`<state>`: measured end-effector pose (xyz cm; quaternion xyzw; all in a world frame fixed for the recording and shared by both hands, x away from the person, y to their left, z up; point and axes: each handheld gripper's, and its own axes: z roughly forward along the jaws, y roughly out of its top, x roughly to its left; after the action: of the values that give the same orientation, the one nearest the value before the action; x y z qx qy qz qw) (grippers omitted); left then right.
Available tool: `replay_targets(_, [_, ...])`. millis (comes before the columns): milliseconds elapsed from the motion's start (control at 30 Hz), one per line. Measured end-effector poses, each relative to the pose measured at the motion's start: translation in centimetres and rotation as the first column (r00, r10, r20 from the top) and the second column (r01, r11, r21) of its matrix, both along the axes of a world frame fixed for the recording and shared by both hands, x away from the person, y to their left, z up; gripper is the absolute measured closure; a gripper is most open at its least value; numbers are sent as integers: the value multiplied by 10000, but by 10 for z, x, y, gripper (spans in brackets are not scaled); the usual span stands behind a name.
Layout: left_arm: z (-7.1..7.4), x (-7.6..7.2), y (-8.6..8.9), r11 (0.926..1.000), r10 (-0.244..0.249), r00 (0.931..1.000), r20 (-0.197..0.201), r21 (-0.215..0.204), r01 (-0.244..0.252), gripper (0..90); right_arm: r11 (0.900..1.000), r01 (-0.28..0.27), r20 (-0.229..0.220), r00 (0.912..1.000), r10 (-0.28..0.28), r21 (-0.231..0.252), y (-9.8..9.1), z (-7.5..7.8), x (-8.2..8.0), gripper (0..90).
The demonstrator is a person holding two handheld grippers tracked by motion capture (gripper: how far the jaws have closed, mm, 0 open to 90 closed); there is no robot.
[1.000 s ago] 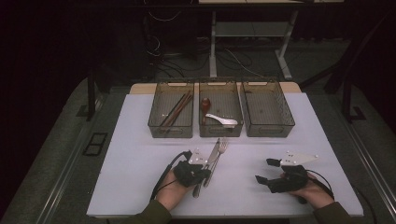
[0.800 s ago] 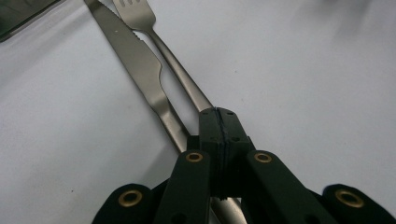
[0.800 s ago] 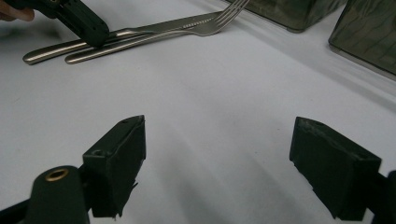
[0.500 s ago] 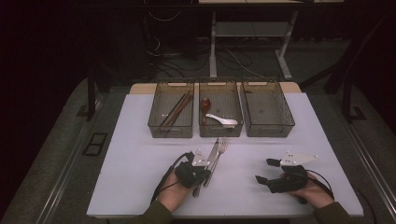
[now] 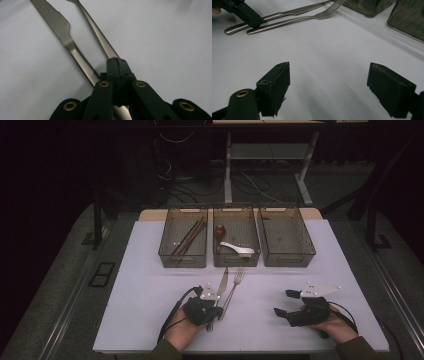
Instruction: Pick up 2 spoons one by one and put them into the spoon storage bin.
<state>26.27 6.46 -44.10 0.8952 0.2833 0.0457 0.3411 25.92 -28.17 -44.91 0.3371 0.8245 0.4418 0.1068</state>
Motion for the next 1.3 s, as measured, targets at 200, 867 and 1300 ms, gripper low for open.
replay_targets(200, [1, -7, 1, 9999, -38, 10000, -37, 130, 38, 890, 10000, 2, 0, 10000, -2, -9, 0, 0, 0, 183])
replay_targets(867, [3, 2, 37, 9946, 939, 9955, 85, 430, -942, 890, 10000, -8, 39, 10000, 8, 5, 0, 0, 0, 183])
replay_targets(1300, [2, 15, 59, 9901, 1358, 9906, 187, 337, -1364, 889, 10000, -16, 16, 10000, 16, 2, 0, 0, 0, 183])
